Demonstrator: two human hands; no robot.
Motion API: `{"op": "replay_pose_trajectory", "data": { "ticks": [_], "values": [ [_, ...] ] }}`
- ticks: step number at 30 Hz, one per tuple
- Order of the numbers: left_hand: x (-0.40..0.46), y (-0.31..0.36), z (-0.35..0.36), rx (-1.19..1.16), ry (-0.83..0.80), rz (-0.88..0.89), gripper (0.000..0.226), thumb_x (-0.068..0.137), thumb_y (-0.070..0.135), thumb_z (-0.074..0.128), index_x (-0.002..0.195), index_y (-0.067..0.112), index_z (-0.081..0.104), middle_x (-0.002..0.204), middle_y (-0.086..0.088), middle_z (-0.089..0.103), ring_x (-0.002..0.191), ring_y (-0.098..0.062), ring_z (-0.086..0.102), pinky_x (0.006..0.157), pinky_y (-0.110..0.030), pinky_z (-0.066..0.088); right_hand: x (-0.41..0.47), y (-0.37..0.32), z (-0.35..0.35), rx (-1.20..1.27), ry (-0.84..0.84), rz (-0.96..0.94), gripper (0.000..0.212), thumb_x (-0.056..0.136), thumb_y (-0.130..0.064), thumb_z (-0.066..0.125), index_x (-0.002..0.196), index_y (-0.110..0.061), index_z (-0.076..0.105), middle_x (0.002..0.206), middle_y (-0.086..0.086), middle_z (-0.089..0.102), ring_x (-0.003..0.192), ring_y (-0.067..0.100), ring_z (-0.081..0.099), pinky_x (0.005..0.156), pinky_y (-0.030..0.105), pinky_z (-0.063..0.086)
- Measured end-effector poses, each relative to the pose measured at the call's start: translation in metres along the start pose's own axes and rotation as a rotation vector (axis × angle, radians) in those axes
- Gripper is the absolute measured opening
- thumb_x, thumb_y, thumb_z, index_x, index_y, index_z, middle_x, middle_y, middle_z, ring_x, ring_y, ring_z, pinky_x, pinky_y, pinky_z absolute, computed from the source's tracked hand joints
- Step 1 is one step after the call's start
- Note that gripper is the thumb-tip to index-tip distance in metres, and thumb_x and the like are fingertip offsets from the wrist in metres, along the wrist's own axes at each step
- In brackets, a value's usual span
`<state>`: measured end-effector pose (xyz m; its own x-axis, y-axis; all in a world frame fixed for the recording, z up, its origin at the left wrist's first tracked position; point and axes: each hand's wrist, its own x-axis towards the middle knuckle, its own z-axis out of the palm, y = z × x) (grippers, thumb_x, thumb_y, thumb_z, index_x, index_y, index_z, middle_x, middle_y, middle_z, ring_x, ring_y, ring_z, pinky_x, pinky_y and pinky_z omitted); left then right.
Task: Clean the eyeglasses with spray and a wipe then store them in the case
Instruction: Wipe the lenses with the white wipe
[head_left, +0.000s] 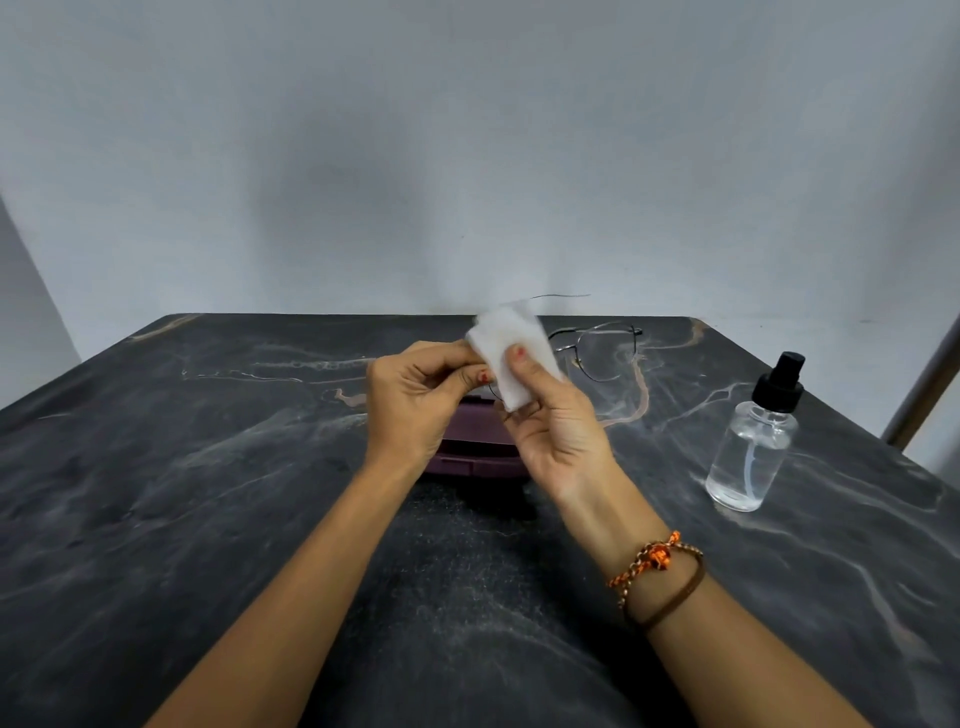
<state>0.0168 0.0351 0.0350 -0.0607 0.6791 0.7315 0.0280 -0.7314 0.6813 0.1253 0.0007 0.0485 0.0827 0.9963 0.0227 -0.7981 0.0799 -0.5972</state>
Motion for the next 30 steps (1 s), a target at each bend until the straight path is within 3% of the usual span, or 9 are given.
{"op": "replay_pose_trajectory", "data": {
  "ticks": [2,7,12,14,18,22,24,27,30],
  "values": [
    [-0.0016,-0.0002,0.0005,0.023,0.013,0.002,0.022,0.063,-0.001,0.072,0.085,0.003,0.068,0.075,0.007,0.065,0.073,-0.024,0.063,0.069,-0.039,0.055,0.0004,0.0003,0.0007,-0.015,-0.011,0.013,0.018,0.078,0.013,0.055,0.091,0.000,0.060,0.071,0.006,0.069,0.058,0.009,0.068,0.050,0.016,0.052],
    [-0.0007,0.0028,0.0023,0.022,0.018,0.001,0.029,0.064,-0.001,0.072,0.091,0.006,0.064,0.085,-0.005,0.066,0.082,-0.031,0.065,0.077,-0.044,0.054,0.0027,0.0019,0.0013,0.069,0.014,0.003,0.023,0.081,0.005,0.056,0.104,0.002,0.056,0.094,0.013,0.063,0.071,0.014,0.067,0.058,0.020,0.057],
    [-0.0021,0.0033,0.0052,0.012,0.035,0.013,0.031,0.064,0.000,0.072,0.093,0.005,0.064,0.086,-0.007,0.067,0.079,-0.031,0.065,0.075,-0.043,0.055,0.0028,0.0026,-0.0017,0.053,-0.047,-0.025,0.022,0.082,0.004,0.056,0.103,0.000,0.058,0.093,0.010,0.064,0.073,0.011,0.066,0.059,0.017,0.056],
    [-0.0011,0.0037,0.0027,0.008,0.047,0.020,0.030,0.064,0.001,0.072,0.092,0.006,0.064,0.084,-0.004,0.067,0.077,-0.030,0.065,0.074,-0.042,0.054,0.0033,0.0008,-0.0030,-0.078,-0.051,-0.071,0.034,0.079,0.002,0.060,0.113,-0.002,0.055,0.095,0.007,0.065,0.075,0.011,0.065,0.058,0.016,0.054],
    [0.0016,0.0036,-0.0003,0.012,0.032,0.021,0.029,0.063,0.005,0.073,0.087,0.019,0.065,0.067,0.021,0.067,0.076,-0.028,0.064,0.073,-0.045,0.055,0.0036,-0.0035,-0.0037,-0.235,0.016,-0.116,0.042,0.069,-0.001,0.070,0.108,-0.007,0.055,0.091,0.005,0.067,0.075,0.012,0.067,0.061,0.019,0.056],
    [0.0029,0.0033,0.0014,0.000,0.041,0.032,0.029,0.063,0.002,0.073,0.089,0.015,0.067,0.076,0.020,0.068,0.079,-0.027,0.065,0.075,-0.045,0.055,0.0038,-0.0023,-0.0005,0.039,0.003,-0.075,0.054,0.075,0.015,0.057,0.125,-0.001,0.044,0.089,0.009,0.065,0.070,0.015,0.068,0.055,0.024,0.057],
    [0.0024,0.0025,0.0018,-0.022,0.048,0.032,0.029,0.062,0.003,0.073,0.087,0.017,0.067,0.073,0.021,0.068,0.080,-0.029,0.065,0.075,-0.044,0.055,0.0042,0.0008,0.0003,0.162,0.005,-0.047,0.048,0.079,0.013,0.054,0.125,0.003,0.045,0.092,0.013,0.064,0.070,0.017,0.068,0.058,0.025,0.058],
    [0.0010,0.0015,0.0015,-0.022,0.022,0.042,0.027,0.061,0.009,0.073,0.084,0.022,0.067,0.066,0.023,0.068,0.077,-0.026,0.065,0.075,-0.037,0.056,0.0022,-0.0003,0.0018,0.205,0.000,-0.018,0.016,0.083,0.000,0.057,0.099,0.003,0.058,0.083,0.012,0.070,0.066,0.016,0.070,0.061,0.025,0.059],
    [-0.0002,-0.0011,0.0021,-0.027,0.042,0.019,0.029,0.062,0.004,0.073,0.088,0.017,0.067,0.066,0.024,0.068,0.079,-0.022,0.066,0.075,-0.030,0.056,0.0013,-0.0021,0.0010,0.099,-0.022,-0.015,0.032,0.082,0.009,0.054,0.114,0.007,0.053,0.091,0.013,0.065,0.073,0.016,0.067,0.062,0.021,0.058]
  ]
}}
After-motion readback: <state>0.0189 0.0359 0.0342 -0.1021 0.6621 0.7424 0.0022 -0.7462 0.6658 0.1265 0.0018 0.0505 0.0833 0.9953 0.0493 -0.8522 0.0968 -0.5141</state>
